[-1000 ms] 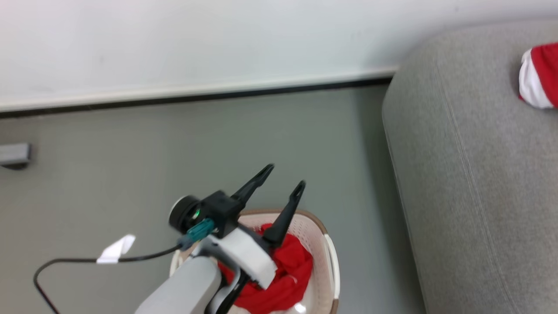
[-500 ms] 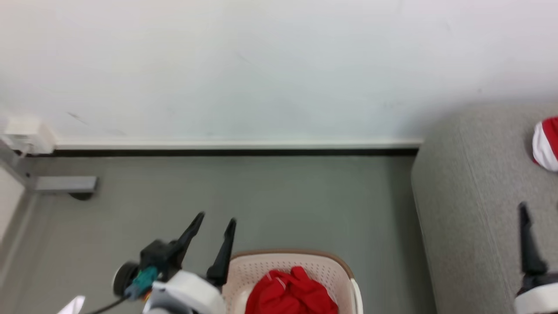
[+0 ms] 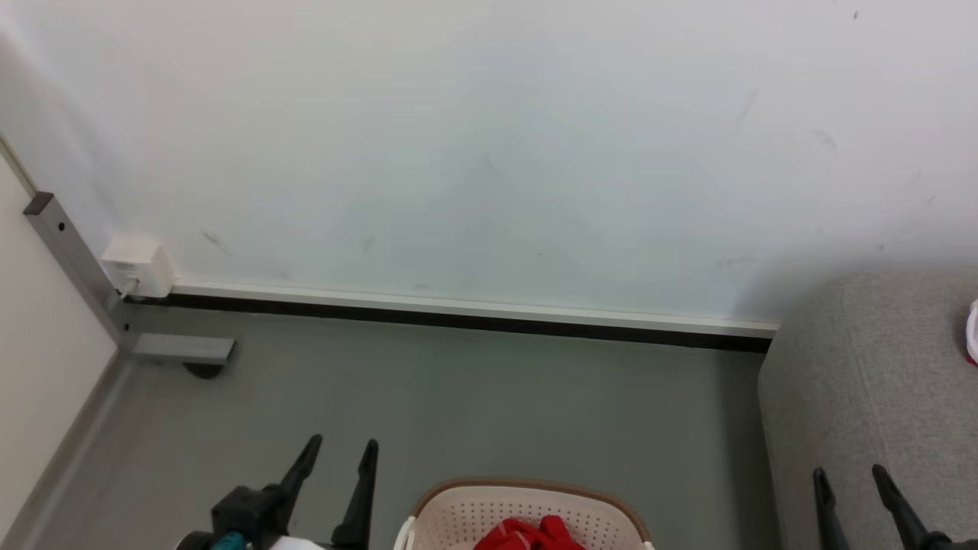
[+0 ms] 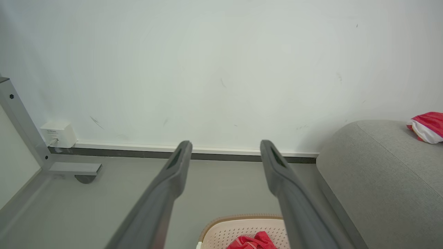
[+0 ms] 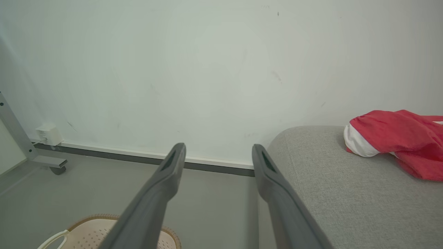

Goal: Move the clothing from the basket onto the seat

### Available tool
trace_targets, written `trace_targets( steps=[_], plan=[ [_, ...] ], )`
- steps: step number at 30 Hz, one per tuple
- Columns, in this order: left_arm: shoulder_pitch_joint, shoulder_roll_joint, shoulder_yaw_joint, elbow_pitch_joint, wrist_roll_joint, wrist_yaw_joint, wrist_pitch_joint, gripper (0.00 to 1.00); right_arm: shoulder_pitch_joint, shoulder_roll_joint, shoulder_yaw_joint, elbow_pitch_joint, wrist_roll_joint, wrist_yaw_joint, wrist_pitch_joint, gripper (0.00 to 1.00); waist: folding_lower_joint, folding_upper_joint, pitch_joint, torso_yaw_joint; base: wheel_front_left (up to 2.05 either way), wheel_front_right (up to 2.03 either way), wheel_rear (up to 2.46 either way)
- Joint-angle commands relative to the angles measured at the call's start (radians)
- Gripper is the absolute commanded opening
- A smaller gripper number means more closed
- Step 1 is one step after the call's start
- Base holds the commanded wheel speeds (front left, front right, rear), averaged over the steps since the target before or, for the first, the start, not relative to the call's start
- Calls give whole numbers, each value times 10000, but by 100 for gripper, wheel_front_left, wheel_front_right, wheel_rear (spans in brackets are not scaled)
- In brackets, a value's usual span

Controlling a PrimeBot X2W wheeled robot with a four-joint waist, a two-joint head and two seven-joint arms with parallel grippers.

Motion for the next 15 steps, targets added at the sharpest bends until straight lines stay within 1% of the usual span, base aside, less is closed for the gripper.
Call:
trace_targets(
  steps=[1, 7, 15],
  plan=[
    [161, -14, 180, 2, 153, -71, -7, 100, 128, 69, 24, 37, -154, 6, -81, 100, 2, 0, -41, -52, 0, 0, 0],
    [357, -266, 646, 61, 477, -411, -7, 100, 173, 332, 237, -18, -241, 6, -73, 100, 2, 0, -107, -365, 0, 0, 0],
    [432, -568, 1090, 211, 772, -775, -8, 100, 196, 395, 309, -110, -278, 6, -76, 100, 2, 0, -118, -691, 0, 0, 0]
  ],
)
